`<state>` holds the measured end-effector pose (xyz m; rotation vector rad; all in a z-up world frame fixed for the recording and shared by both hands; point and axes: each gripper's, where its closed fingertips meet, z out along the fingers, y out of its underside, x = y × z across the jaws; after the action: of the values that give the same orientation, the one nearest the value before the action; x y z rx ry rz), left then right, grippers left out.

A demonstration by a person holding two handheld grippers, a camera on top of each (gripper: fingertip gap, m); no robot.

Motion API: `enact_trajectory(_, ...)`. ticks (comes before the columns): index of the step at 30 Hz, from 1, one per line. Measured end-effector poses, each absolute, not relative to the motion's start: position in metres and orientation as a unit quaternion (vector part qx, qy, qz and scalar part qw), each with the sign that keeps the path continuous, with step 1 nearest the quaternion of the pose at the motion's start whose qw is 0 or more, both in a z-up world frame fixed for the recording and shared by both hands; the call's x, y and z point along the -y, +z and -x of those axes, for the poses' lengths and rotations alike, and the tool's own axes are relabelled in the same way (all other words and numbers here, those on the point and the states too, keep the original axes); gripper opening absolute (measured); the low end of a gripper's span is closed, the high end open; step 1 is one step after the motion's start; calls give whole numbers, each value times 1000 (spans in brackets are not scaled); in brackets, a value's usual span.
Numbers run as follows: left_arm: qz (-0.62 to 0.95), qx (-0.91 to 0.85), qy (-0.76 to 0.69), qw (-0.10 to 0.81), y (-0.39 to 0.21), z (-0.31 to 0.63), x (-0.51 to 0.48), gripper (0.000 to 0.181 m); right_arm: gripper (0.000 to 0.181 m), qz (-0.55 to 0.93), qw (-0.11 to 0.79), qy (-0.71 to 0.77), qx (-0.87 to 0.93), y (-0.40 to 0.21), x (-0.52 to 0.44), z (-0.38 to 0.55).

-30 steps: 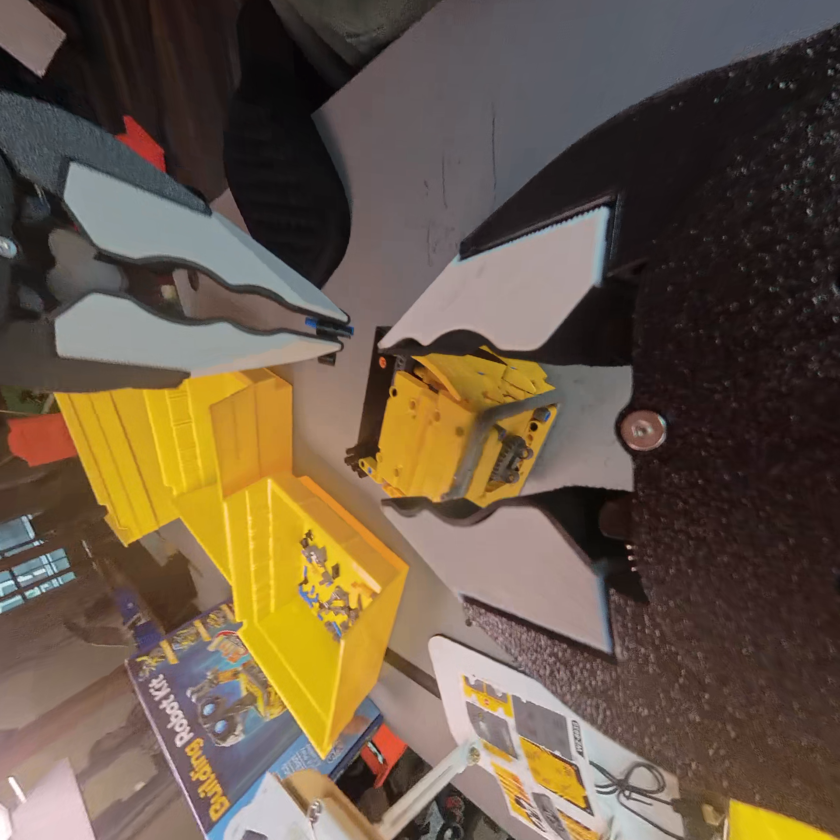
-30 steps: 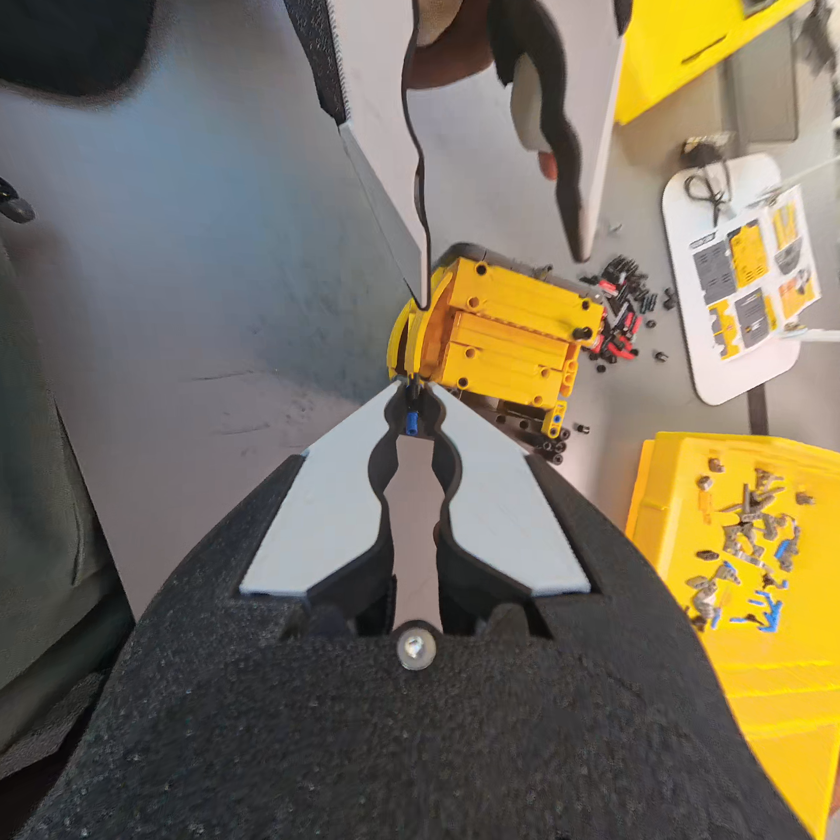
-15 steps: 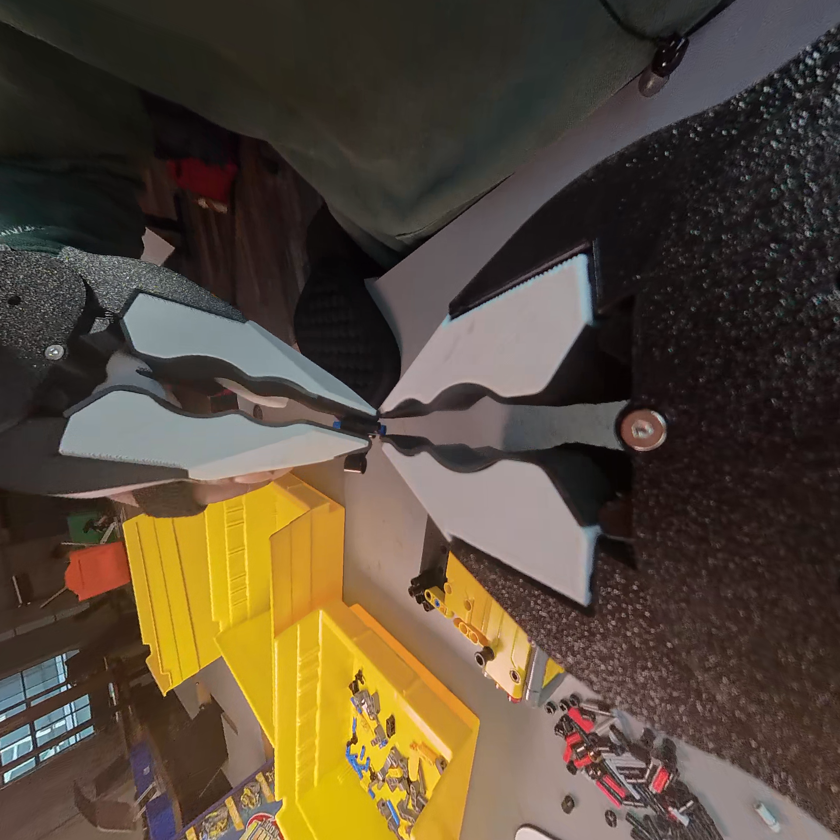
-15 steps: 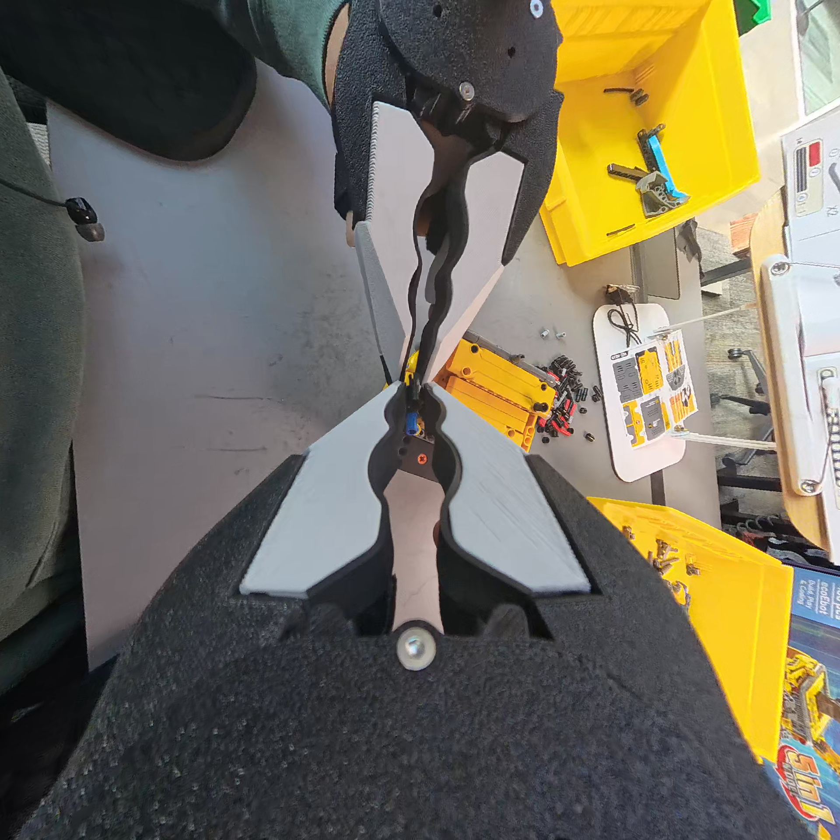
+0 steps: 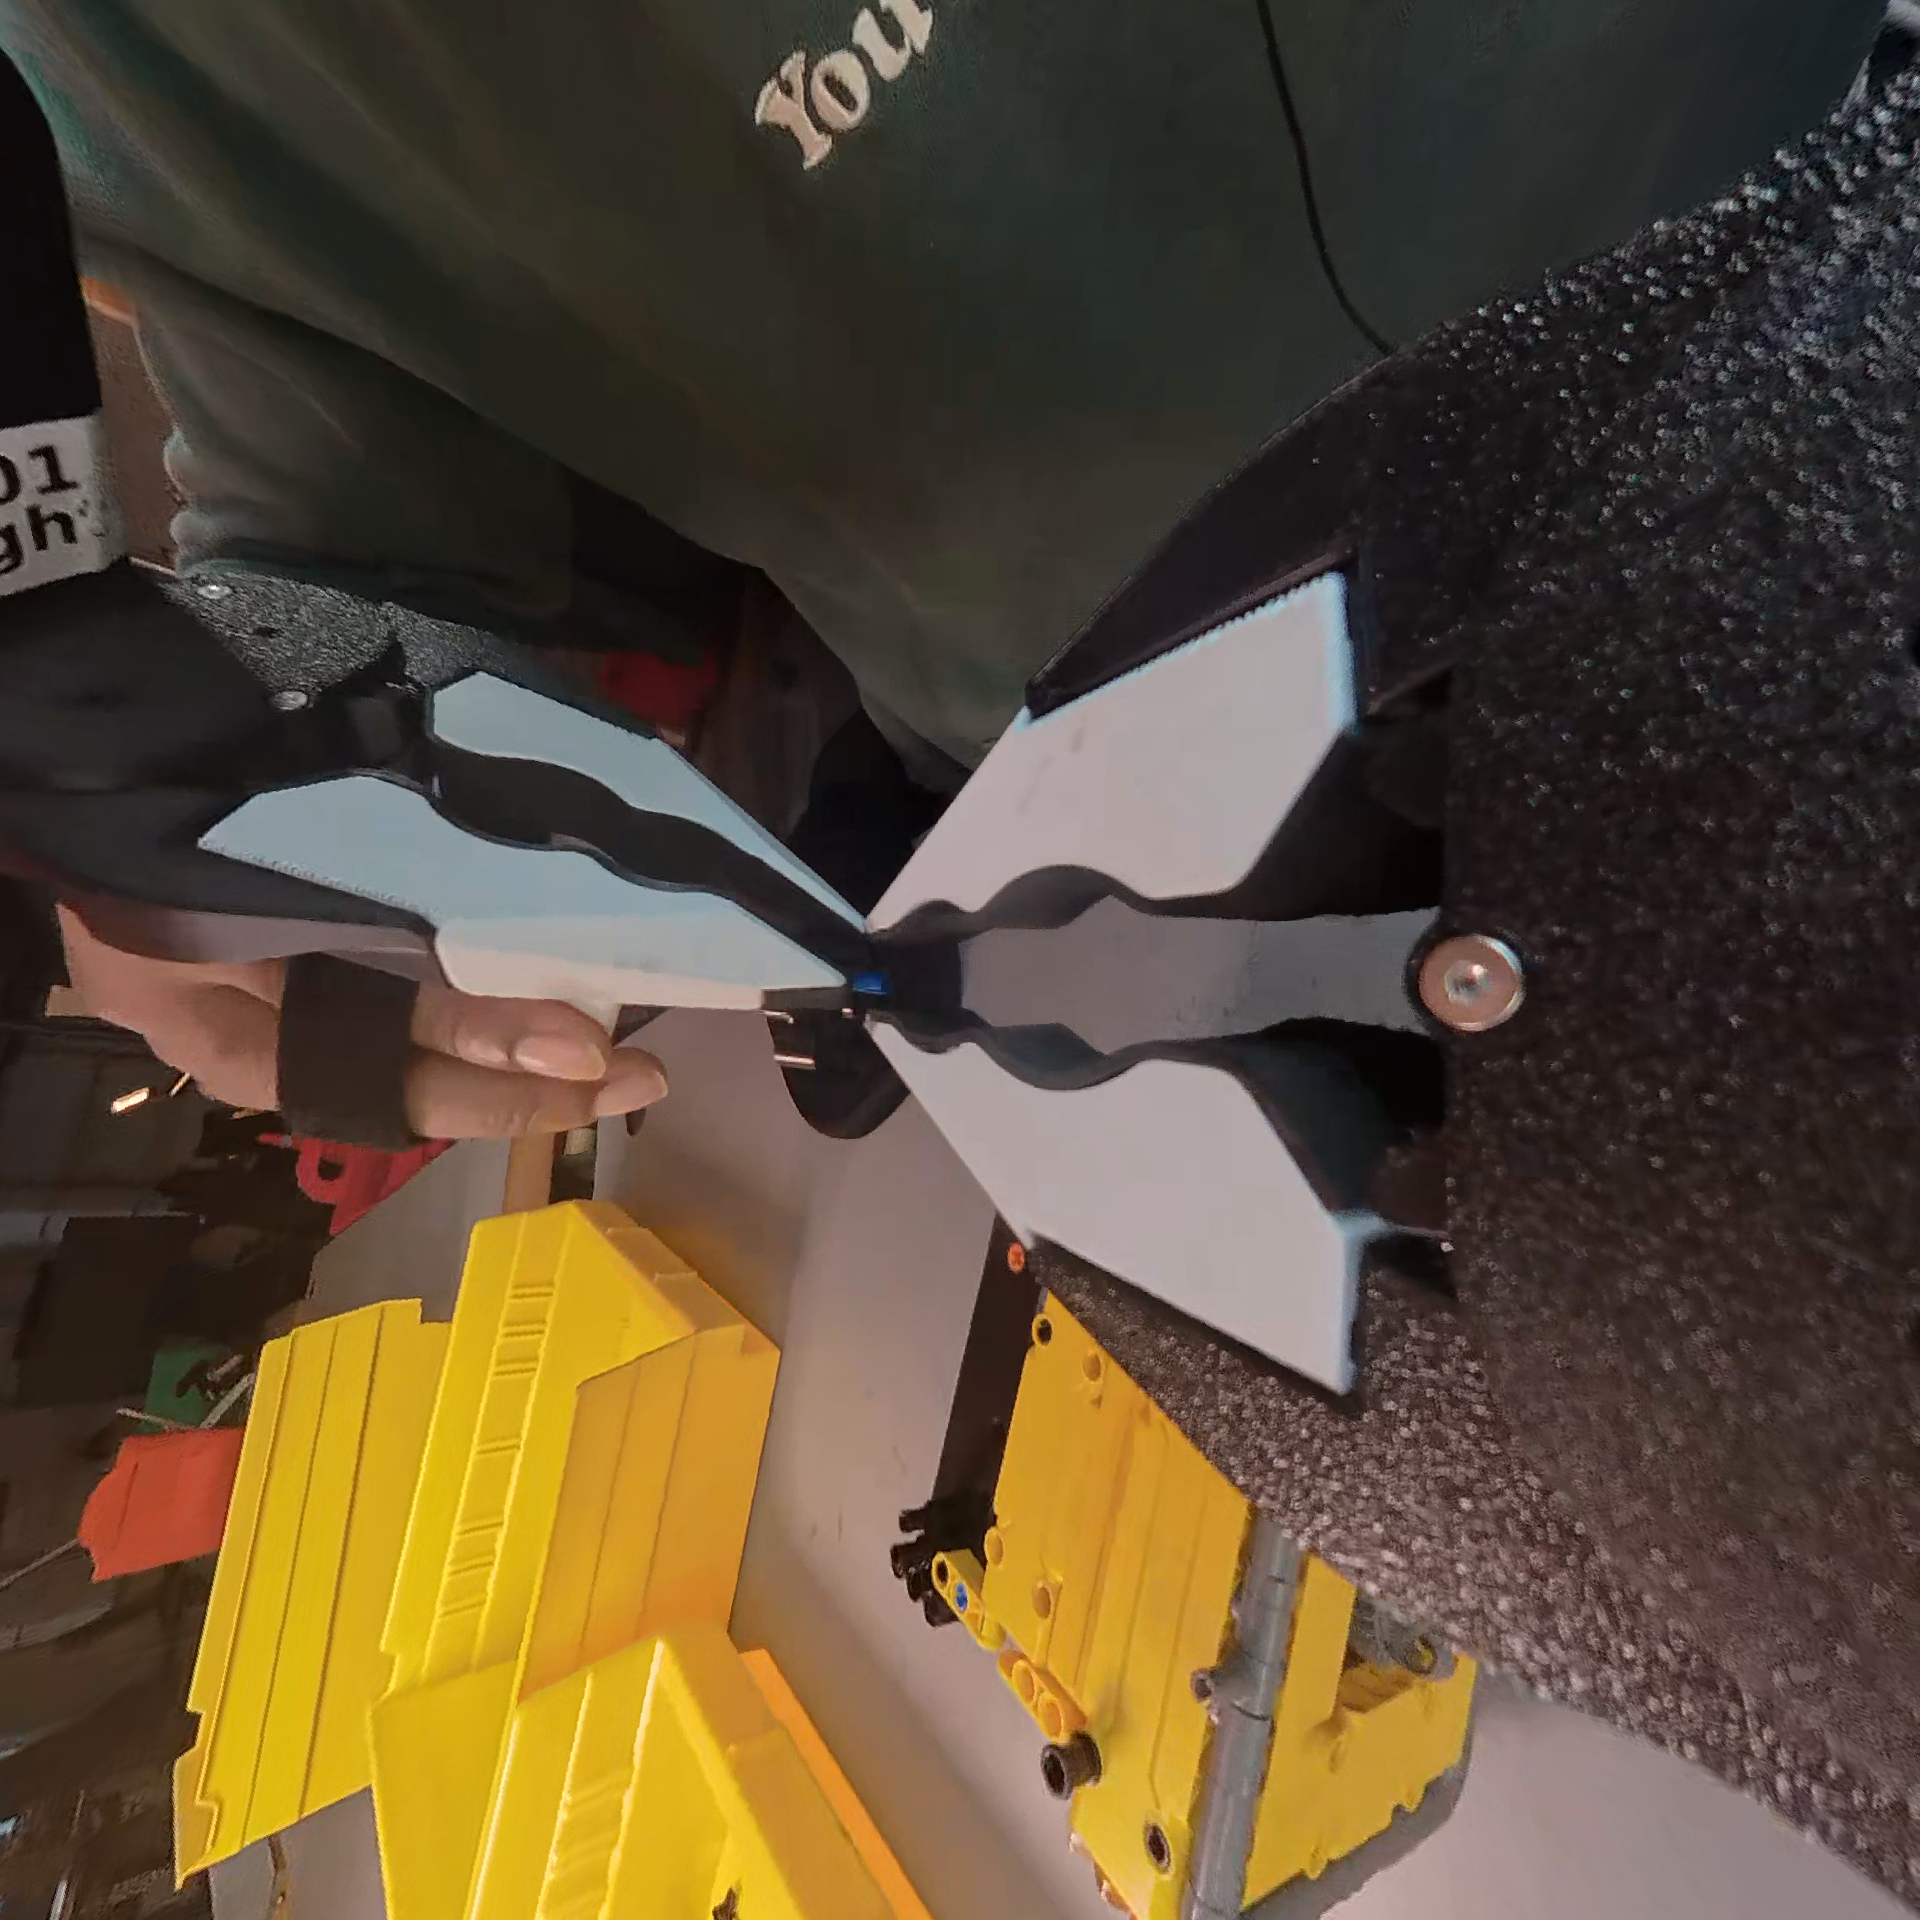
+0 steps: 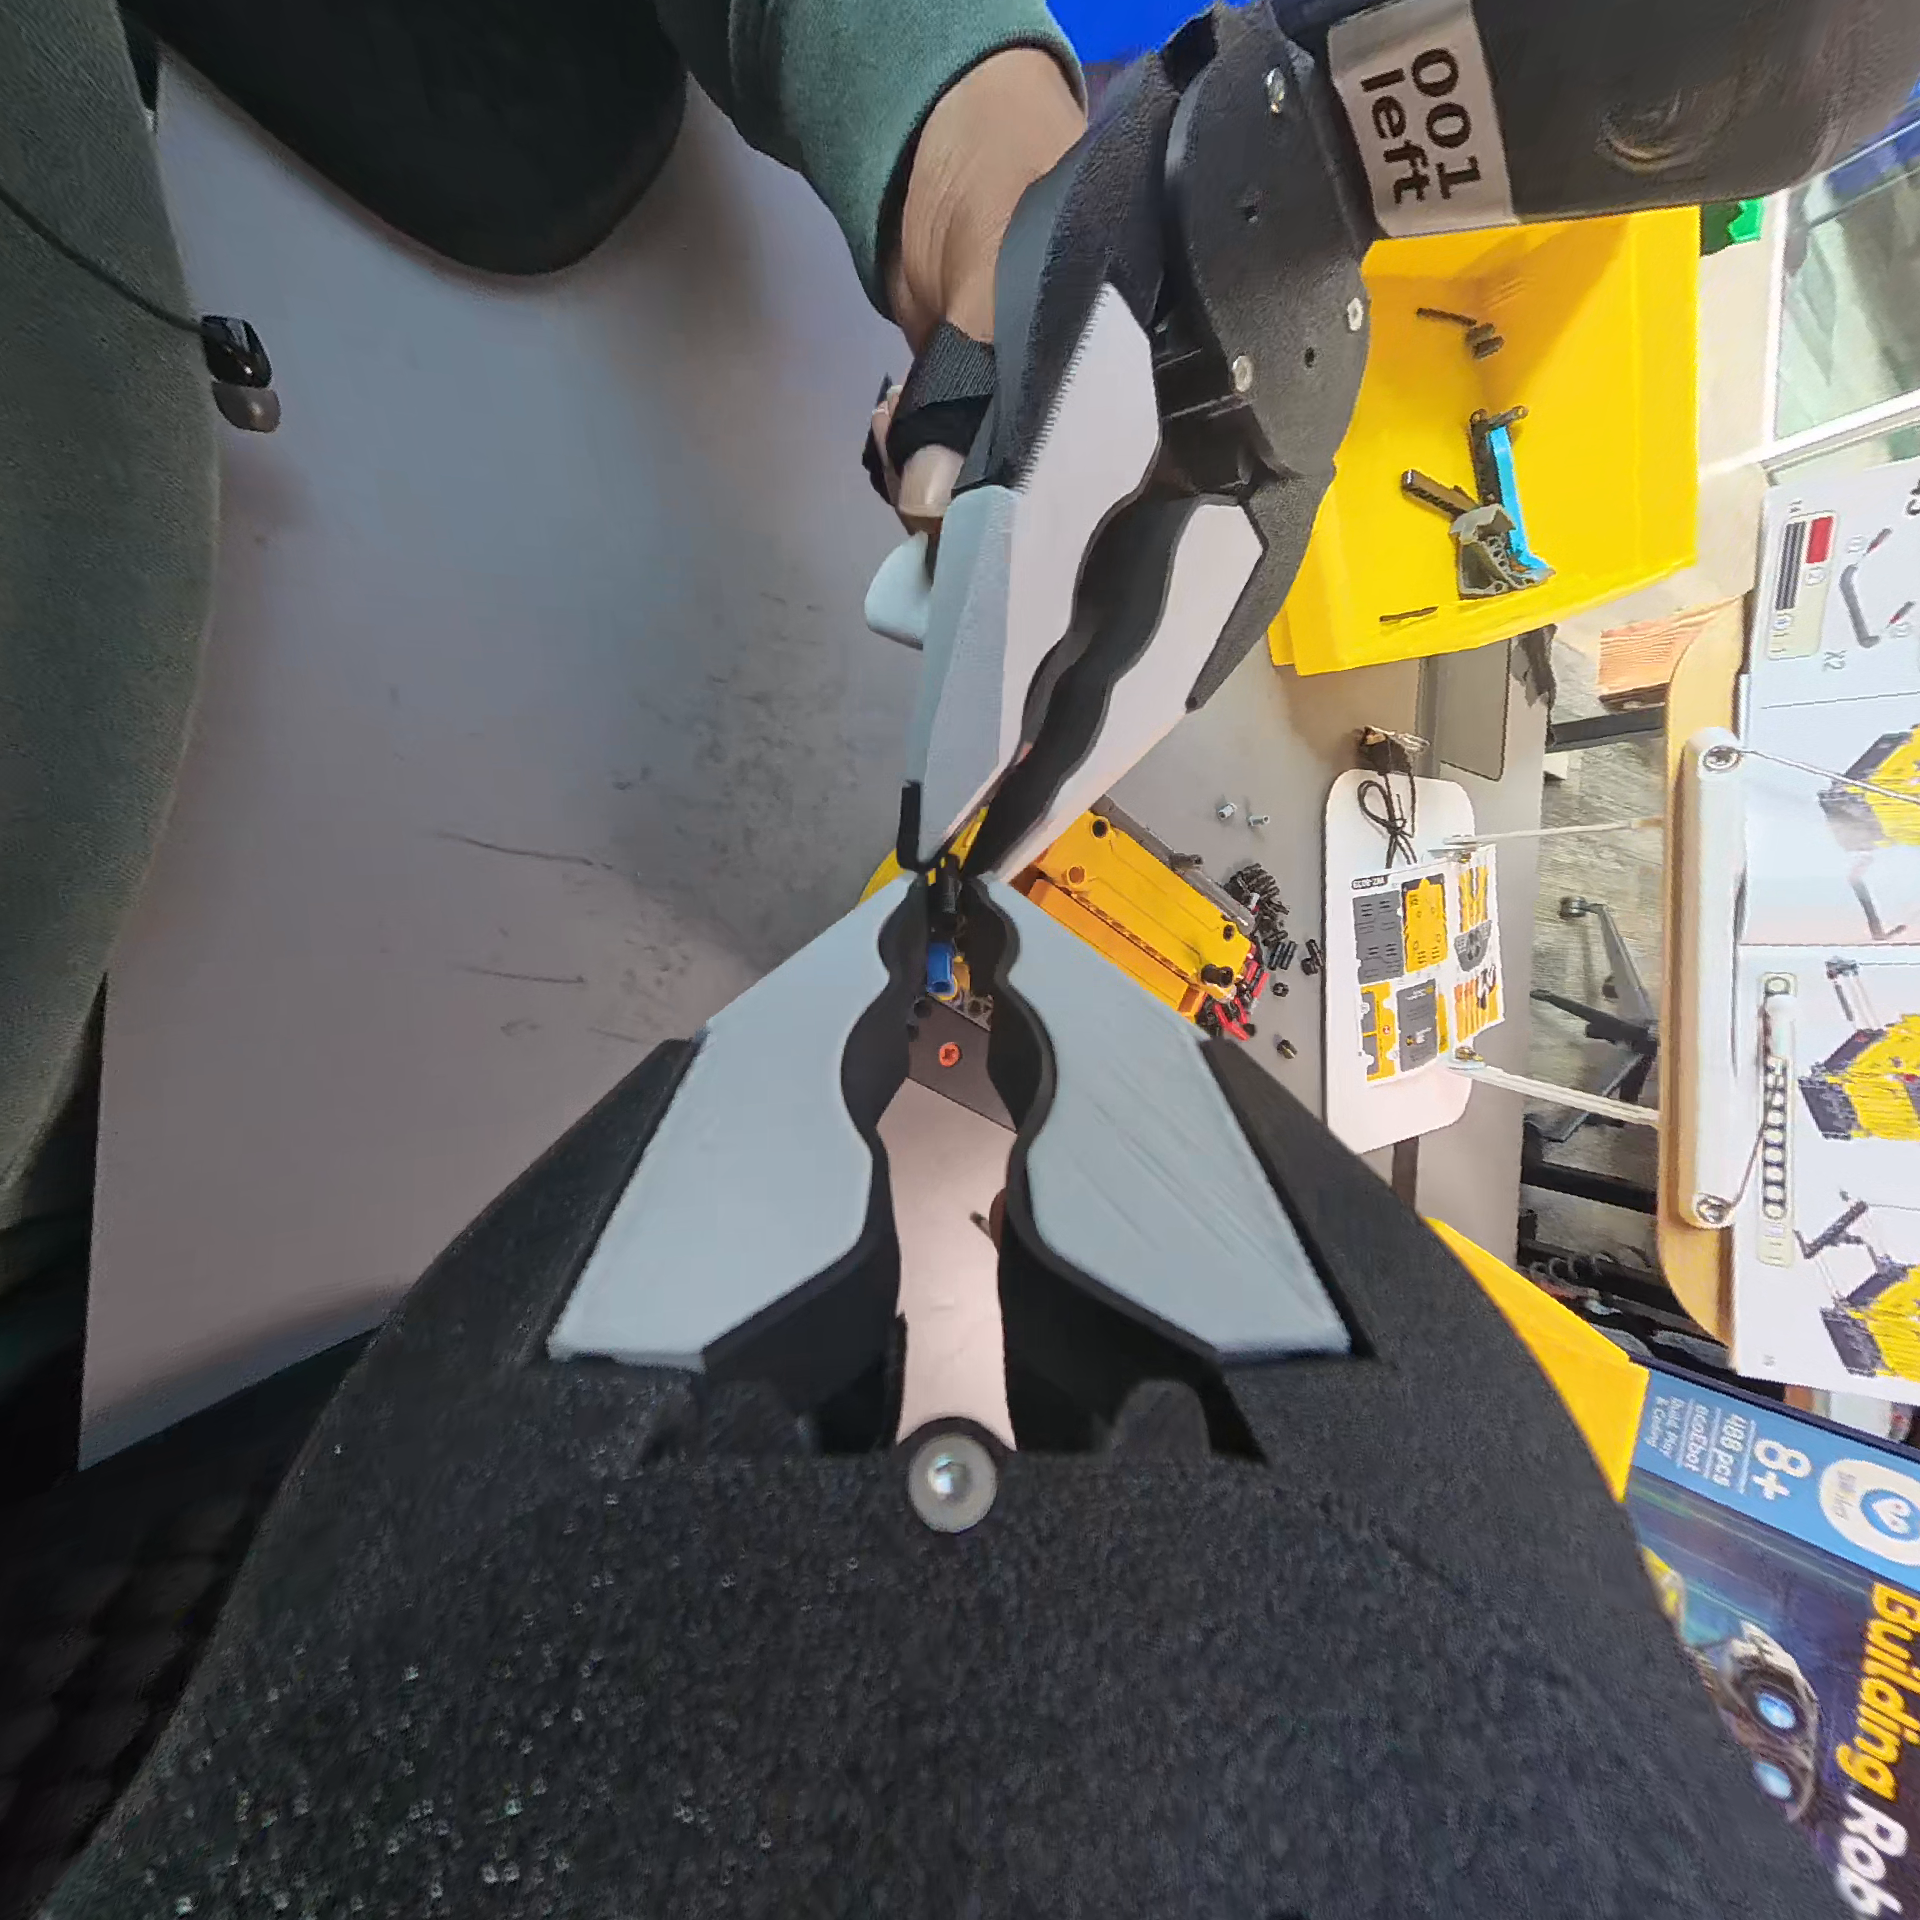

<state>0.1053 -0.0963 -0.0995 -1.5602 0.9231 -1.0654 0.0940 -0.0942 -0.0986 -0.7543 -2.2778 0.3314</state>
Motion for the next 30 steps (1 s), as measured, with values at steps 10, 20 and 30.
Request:
enact_trajectory(10, 635, -367, -451, 508, -99, -105, 94, 2, 7, 301, 359, 122, 875, -99, 90, -93)
enact_trajectory(20, 589, -361, -505, 518, -86, -101, 102, 1, 10, 298, 382, 204, 851, -78, 96, -102)
enact_trajectory(30, 576, -359, -560, 475, -89, -106, 112, 2, 6, 173, 386, 127, 897, -85, 104, -109)
